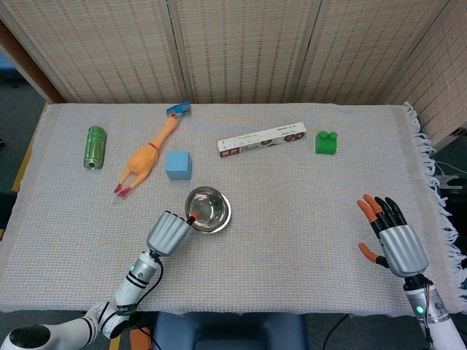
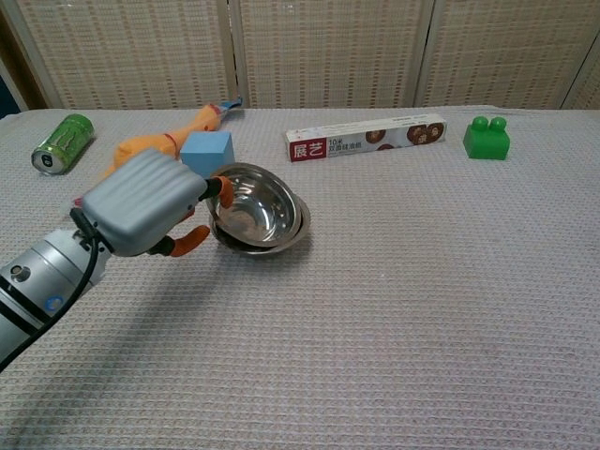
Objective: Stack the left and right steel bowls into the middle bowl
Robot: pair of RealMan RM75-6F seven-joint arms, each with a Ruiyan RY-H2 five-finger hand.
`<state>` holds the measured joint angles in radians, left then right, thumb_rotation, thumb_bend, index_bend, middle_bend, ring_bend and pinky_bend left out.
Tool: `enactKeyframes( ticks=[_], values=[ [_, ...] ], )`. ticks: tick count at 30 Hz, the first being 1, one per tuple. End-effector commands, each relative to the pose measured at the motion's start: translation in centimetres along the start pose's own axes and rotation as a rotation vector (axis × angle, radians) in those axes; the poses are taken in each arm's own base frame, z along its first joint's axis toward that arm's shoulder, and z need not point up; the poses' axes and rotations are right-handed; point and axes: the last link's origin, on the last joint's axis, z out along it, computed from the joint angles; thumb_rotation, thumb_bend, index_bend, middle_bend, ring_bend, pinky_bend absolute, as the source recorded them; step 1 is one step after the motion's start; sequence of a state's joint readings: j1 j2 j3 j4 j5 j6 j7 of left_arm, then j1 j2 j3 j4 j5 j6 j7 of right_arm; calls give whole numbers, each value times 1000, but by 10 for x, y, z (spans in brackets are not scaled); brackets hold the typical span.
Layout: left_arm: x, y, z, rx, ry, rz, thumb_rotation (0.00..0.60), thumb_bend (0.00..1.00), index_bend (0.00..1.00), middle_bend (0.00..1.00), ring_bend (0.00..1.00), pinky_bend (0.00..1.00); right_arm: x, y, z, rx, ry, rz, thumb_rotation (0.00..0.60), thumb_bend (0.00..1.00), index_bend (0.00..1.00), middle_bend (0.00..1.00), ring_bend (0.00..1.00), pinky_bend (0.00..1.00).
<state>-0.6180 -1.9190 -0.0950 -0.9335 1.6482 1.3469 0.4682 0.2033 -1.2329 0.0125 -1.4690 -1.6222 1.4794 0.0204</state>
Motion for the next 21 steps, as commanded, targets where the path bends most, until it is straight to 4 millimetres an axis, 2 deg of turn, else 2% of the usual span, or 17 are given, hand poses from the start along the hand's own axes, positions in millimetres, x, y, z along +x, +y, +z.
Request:
enactKeyframes(
  ticks=[1, 6, 8, 9, 11, 13, 14, 15, 17, 19, 21],
  values=[
    [3, 3, -1, -12, 10, -9, 600, 400, 297, 1000, 1000, 1000, 0, -1, 0, 1, 1, -1, 600, 185, 0, 0, 0, 0],
    [15, 4, -8, -13, 37, -47, 600, 400, 271, 994, 1000, 1000, -2, 0, 1, -4, -3, -6, 600, 185, 0, 0, 0, 0],
    [22, -5, -17, 4, 42, -67, 600, 400, 241, 940, 989, 1000, -2, 0, 1, -3, -4, -9, 600, 185, 0, 0, 0, 0],
    [25, -11, -24, 17, 39, -76, 600, 399, 215, 868, 949, 983, -2, 0, 0, -3, -4, -12, 600, 185, 0, 0, 0, 0],
    [32, -34, -50, 77, 5, -117, 600, 398, 159, 659, 752, 859, -1, 2, 0, -6, 4, -26, 600, 185, 0, 0, 0, 0],
    [39, -60, -82, 157, -48, -164, 600, 396, 71, 328, 345, 549, 0, 4, -1, -15, 8, -44, 600, 185, 0, 0, 0, 0],
    [45, -79, -107, 229, -81, -209, 600, 396, 35, 210, 197, 415, 0, 6, -3, -27, 2, -54, 600, 185, 0, 0, 0, 0],
    [51, -92, -126, 287, -101, -250, 600, 396, 14, 136, 112, 326, 0, 7, -4, -38, -6, -61, 600, 183, 0, 0, 0, 0],
    [60, -124, -176, 432, -175, -329, 600, 392, 0, 24, 8, 176, 1, 10, -7, -67, -24, -81, 600, 175, 0, 0, 0, 0],
    [68, -154, -213, 579, -232, -351, 600, 385, 0, 1, 0, 108, 3, 13, -11, -100, -26, -97, 600, 161, 0, 0, 0, 0],
    [78, -170, -222, 616, -247, -335, 600, 380, 0, 0, 0, 67, 5, 12, -13, -114, -22, -97, 600, 154, 0, 0, 0, 0]
  ],
)
